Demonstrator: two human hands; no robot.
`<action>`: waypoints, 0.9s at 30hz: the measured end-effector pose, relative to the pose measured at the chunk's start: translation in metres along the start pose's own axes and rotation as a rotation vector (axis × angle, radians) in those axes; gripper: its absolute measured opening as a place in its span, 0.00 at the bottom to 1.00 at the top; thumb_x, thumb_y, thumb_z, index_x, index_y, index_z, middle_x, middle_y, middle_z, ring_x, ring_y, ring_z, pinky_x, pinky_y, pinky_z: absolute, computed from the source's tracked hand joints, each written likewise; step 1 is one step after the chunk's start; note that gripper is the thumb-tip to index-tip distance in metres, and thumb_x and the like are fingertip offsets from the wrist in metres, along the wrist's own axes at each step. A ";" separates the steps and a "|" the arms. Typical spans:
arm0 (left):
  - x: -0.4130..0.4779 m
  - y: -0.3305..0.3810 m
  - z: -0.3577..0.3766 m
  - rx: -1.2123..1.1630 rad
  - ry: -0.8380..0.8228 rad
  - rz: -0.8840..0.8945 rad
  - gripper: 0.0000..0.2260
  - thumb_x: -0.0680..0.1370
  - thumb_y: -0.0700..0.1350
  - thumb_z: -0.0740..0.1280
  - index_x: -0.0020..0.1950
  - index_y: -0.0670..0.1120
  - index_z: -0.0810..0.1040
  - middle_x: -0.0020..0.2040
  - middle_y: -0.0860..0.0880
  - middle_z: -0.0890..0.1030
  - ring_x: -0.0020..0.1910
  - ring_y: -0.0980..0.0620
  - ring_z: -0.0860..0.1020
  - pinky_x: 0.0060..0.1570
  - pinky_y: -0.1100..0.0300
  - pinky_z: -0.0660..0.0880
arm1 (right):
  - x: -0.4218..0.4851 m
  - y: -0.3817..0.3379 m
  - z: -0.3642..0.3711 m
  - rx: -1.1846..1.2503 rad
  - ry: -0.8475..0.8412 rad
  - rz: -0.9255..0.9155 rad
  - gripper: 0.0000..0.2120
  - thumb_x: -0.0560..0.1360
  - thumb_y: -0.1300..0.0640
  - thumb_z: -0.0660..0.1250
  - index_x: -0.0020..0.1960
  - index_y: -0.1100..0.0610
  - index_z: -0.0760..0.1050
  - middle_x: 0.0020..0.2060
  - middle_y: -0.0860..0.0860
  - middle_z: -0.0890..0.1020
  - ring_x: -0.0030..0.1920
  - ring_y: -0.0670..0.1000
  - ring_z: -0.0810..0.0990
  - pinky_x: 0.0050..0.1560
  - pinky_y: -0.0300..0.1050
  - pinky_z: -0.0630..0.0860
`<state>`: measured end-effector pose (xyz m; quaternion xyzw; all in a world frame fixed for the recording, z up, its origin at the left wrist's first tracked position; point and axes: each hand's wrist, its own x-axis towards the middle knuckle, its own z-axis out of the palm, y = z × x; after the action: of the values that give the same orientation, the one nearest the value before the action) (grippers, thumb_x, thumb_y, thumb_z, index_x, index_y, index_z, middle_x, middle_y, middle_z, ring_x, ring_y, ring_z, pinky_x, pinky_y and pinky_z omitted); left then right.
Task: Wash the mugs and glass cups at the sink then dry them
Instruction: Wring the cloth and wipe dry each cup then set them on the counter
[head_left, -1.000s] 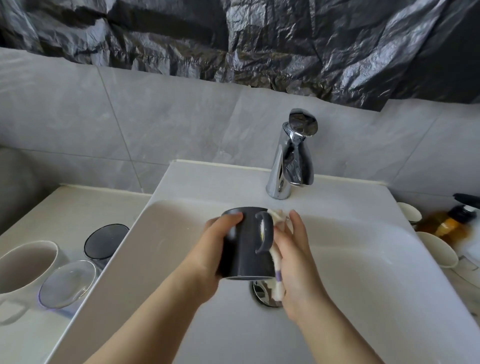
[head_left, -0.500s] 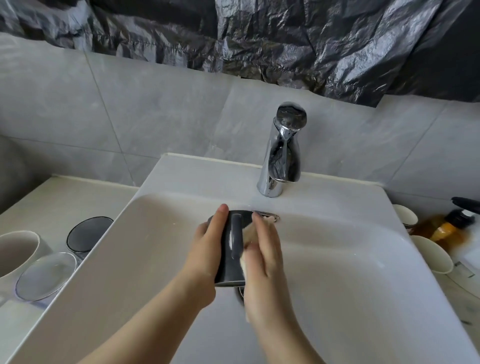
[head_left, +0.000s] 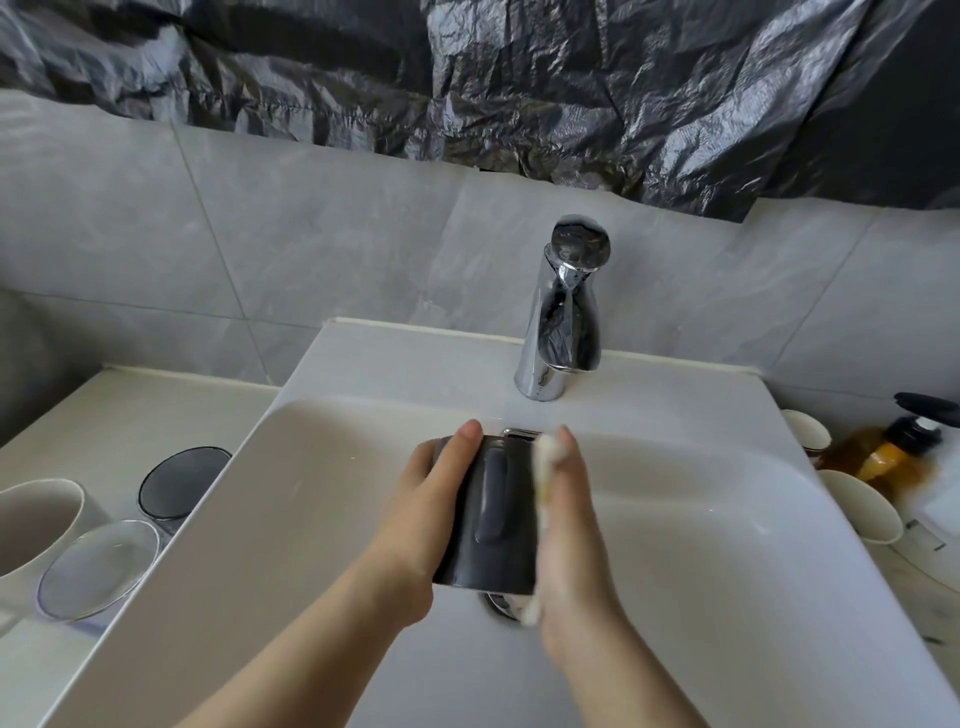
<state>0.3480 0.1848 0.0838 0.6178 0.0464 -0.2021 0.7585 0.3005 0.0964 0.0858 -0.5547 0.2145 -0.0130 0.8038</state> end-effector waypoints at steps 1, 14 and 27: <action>-0.002 0.000 0.002 0.018 -0.006 0.009 0.29 0.58 0.67 0.67 0.52 0.50 0.78 0.49 0.49 0.84 0.49 0.51 0.81 0.49 0.57 0.75 | 0.000 -0.003 -0.005 0.062 0.009 0.081 0.22 0.69 0.31 0.61 0.53 0.44 0.78 0.44 0.45 0.86 0.49 0.49 0.83 0.55 0.49 0.76; -0.007 0.001 0.007 0.057 0.010 0.008 0.27 0.60 0.65 0.66 0.51 0.49 0.77 0.46 0.49 0.83 0.45 0.53 0.81 0.46 0.59 0.75 | -0.001 -0.004 -0.010 0.139 -0.007 0.159 0.28 0.71 0.29 0.55 0.48 0.50 0.81 0.40 0.49 0.86 0.41 0.52 0.84 0.42 0.44 0.75; -0.004 0.005 0.001 0.053 0.009 0.046 0.30 0.64 0.66 0.71 0.55 0.45 0.76 0.51 0.46 0.83 0.51 0.51 0.81 0.51 0.57 0.74 | -0.003 -0.005 -0.007 0.252 0.035 0.211 0.25 0.74 0.35 0.56 0.48 0.53 0.82 0.42 0.51 0.86 0.45 0.53 0.84 0.49 0.47 0.78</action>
<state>0.3460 0.1855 0.0903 0.6397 0.0302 -0.1827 0.7460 0.2965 0.0885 0.0895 -0.4233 0.2821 0.0352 0.8602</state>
